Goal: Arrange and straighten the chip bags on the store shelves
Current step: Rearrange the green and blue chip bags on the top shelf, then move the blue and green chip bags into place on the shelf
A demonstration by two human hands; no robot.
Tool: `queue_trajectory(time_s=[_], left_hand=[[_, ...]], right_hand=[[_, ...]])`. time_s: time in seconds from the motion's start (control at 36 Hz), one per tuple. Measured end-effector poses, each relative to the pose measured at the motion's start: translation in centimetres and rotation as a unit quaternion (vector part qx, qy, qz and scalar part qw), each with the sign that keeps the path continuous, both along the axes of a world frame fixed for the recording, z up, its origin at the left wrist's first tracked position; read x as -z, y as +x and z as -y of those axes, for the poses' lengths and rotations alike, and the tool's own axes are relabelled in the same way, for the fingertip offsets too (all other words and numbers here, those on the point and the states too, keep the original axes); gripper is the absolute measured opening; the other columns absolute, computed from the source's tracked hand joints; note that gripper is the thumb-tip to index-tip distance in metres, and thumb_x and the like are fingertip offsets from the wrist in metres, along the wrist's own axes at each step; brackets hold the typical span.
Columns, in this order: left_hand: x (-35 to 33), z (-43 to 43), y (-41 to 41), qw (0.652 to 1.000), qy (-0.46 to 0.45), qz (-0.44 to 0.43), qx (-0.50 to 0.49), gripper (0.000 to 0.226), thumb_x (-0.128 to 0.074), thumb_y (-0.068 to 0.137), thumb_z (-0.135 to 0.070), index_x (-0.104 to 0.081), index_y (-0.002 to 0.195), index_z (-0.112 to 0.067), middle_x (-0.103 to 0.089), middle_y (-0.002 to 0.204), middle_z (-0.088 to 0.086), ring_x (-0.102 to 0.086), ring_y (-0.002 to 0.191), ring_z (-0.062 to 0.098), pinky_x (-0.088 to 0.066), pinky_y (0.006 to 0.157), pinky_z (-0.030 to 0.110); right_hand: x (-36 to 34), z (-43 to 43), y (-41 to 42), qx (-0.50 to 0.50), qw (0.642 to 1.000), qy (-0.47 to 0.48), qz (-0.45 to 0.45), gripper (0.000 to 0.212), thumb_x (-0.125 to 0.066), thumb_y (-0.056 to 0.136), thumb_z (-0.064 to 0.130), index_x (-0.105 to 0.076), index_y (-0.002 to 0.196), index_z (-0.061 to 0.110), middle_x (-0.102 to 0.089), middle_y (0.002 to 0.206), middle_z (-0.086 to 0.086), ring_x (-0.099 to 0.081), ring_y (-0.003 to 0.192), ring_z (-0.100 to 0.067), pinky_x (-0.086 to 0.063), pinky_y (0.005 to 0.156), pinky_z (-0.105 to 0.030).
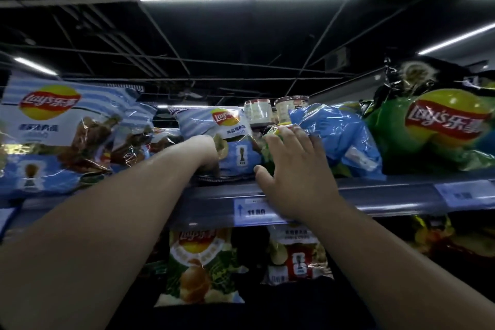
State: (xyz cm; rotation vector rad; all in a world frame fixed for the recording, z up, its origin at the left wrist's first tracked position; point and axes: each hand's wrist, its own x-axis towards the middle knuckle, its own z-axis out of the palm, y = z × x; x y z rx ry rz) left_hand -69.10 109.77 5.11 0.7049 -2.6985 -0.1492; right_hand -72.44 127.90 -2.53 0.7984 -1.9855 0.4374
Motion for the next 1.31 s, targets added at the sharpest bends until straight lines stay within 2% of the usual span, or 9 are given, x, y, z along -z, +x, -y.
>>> queue_trajectory(time_s=[0.19,0.33,0.47,0.53,0.67,0.81,0.94,1.17,1.31], left_hand=[[0.8,1.0,2.8,0.993,-0.051,-0.109,0.019,0.050,-0.079,0.082,-0.020,-0.052,0.123,-0.015,-0.057,0.104,0.006,-0.059,0.090,0.026,-0.051,0.072,0.034],[1.8,3.0,5.9,0.968,-0.099,-0.202,0.114,0.035,-0.073,0.080,-0.014,-0.047,0.103,-0.020,-0.060,0.105,0.006,-0.056,0.092,0.025,-0.045,0.075,0.034],[2.8,3.9,8.8,0.942,-0.096,-0.256,0.196,0.034,-0.073,0.077,-0.006,-0.047,0.093,-0.021,-0.058,0.103,0.004,-0.058,0.091,0.025,-0.048,0.072,0.038],[3.6,4.6,9.5,0.940,-0.087,-0.255,0.209,0.042,-0.074,0.074,-0.006,-0.042,0.085,-0.030,-0.056,0.102,0.001,-0.058,0.092,0.025,-0.050,0.076,0.041],[5.2,6.4,10.7,0.936,-0.069,-0.276,0.208,0.037,-0.076,0.081,-0.014,-0.046,0.101,-0.021,-0.056,0.107,-0.003,-0.056,0.096,0.019,-0.043,0.076,0.034],[5.7,7.9,11.6,0.951,-0.013,-0.251,0.181,0.022,-0.065,0.093,-0.029,-0.044,0.093,-0.022,-0.054,0.088,-0.007,-0.053,0.082,0.014,-0.037,0.067,0.033],[6.1,7.8,13.2,0.941,0.046,-0.252,0.219,0.026,-0.058,0.095,-0.047,-0.049,0.082,-0.026,-0.058,0.075,-0.002,-0.055,0.069,0.014,-0.039,0.061,0.034],[7.2,8.2,14.1,0.936,-0.121,-0.298,0.141,0.035,-0.050,0.090,-0.063,-0.048,0.102,-0.031,-0.055,0.097,-0.010,-0.055,0.087,0.012,-0.041,0.069,0.032],[7.0,7.6,13.4,0.882,-0.228,-0.377,0.165,0.065,-0.053,0.088,-0.056,-0.039,0.142,-0.022,-0.040,0.142,0.012,-0.038,0.133,0.032,-0.037,0.104,0.045]], right_hand=[[-0.5,0.1,0.2,-0.039,0.999,0.012,0.017,0.064,-0.044,0.098,0.054,-0.029,0.153,0.025,-0.025,0.165,-0.006,-0.011,0.154,-0.026,0.002,0.126,-0.045],[-2.2,0.3,1.4,-0.149,0.982,-0.090,0.078,0.079,-0.072,0.086,0.050,-0.031,0.149,0.025,-0.045,0.150,-0.002,-0.041,0.137,-0.025,-0.037,0.109,-0.040],[-5.7,1.8,2.3,-0.364,0.823,-0.304,0.312,0.128,-0.094,0.064,0.043,-0.008,0.158,0.030,-0.057,0.134,-0.004,-0.062,0.117,-0.025,-0.053,0.095,-0.044],[-6.9,2.5,2.3,-0.409,0.757,-0.312,0.402,0.134,-0.101,0.044,0.044,-0.025,0.152,0.024,-0.068,0.120,-0.012,-0.074,0.097,-0.033,-0.060,0.084,-0.052],[-7.3,4.0,1.0,-0.443,0.714,-0.295,0.455,0.034,-0.090,0.067,0.020,-0.068,0.090,0.009,-0.075,0.084,-0.012,-0.072,0.071,-0.031,-0.061,0.075,-0.047],[-6.5,3.4,-1.0,-0.450,0.647,-0.419,0.451,0.008,-0.063,0.094,0.003,-0.065,0.089,0.009,-0.071,0.074,-0.013,-0.070,0.056,-0.024,-0.056,0.049,-0.031],[-5.4,4.4,1.0,-0.402,0.727,-0.215,0.513,0.051,-0.074,0.076,0.046,-0.071,0.111,0.010,-0.077,0.092,-0.005,-0.070,0.072,-0.016,-0.051,0.062,-0.026],[-5.5,7.6,3.3,-0.353,0.828,-0.109,0.422,0.022,-0.083,0.082,0.023,-0.074,0.102,0.016,-0.078,0.102,-0.001,-0.070,0.102,-0.022,-0.052,0.090,-0.033],[-5.1,10.8,4.7,-0.360,0.857,-0.049,0.365,0.030,-0.076,0.089,0.013,-0.068,0.115,0.000,-0.072,0.115,-0.015,-0.064,0.099,-0.016,-0.049,0.089,-0.022]])
